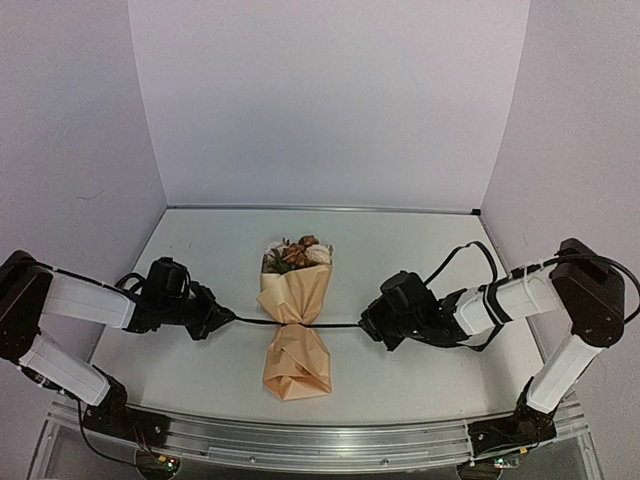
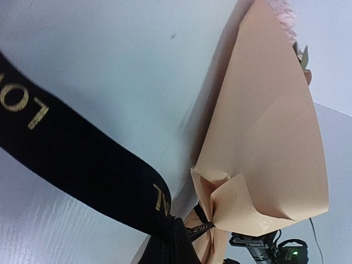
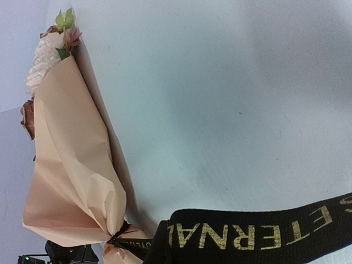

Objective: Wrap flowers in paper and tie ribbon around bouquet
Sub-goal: Cross the half-tied ribbon over the folded bouquet.

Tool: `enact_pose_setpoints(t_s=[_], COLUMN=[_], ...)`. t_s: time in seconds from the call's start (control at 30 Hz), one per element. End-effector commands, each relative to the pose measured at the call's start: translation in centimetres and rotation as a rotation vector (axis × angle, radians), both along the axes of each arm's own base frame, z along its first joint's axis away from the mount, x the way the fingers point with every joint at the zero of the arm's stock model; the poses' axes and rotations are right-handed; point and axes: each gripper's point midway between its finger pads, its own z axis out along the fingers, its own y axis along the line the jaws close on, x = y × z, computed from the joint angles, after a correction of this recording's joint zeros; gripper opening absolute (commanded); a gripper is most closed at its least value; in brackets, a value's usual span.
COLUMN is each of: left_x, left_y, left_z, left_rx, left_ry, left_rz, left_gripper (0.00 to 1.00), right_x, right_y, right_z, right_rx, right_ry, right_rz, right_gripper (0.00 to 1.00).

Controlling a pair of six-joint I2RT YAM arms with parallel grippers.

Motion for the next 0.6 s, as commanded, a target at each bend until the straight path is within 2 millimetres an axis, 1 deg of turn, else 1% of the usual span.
enact_pose_setpoints(t_s=[0.0, 0.03, 0.07, 0.13, 0.2, 0.27, 0.37, 0.43, 0.57], left_x=[3.6, 3.5, 3.5, 3.2, 2.7, 2.3, 1.6, 1.0, -1.3], left_y=[0.6, -0.2, -1.1, -2.9, -4.6, -6.0, -7.5, -8.6, -12.0], left_z=[4.1, 5.0, 6.0, 7.2, 7.7, 8.0, 7.7, 7.7, 7.7], left_rx=[0.153, 0.156, 0.155, 0.158, 0.175, 0.178, 0.180, 0.176, 0.186], left_ry=[-0.199, -0.229, -0.261, -0.314, -0.341, -0.362, -0.378, -0.396, -0.453], left_rz=[-0.009, -0.049, -0.086, -0.168, -0.238, -0.297, -0.379, -0.435, -0.626], left_gripper=[0.00, 0.00, 0.00, 0.00, 0.00, 0.00, 0.00, 0.01, 0.07], right_x=[0.9, 0.9, 0.8, 0.7, 0.3, 0.0, -0.2, -0.2, 0.0], right_y=[-4.5, -3.8, -3.1, -1.5, -0.2, 0.7, 1.7, 2.3, 3.9], right_z=[-1.1, -0.8, -0.4, 0.5, 1.2, 2.1, 3.6, 4.6, 6.7], right_rx=[-0.288, -0.283, -0.279, -0.270, -0.274, -0.283, -0.289, -0.290, -0.315], right_ry=[-0.004, -0.012, -0.019, -0.035, -0.055, -0.077, -0.111, -0.140, -0.224], right_rz=[-0.003, 0.025, 0.054, 0.113, 0.162, 0.205, 0.250, 0.283, 0.358], right_gripper=[0.00, 0.00, 0.03, 0.20, 0.33, 0.43, 0.52, 0.55, 0.65])
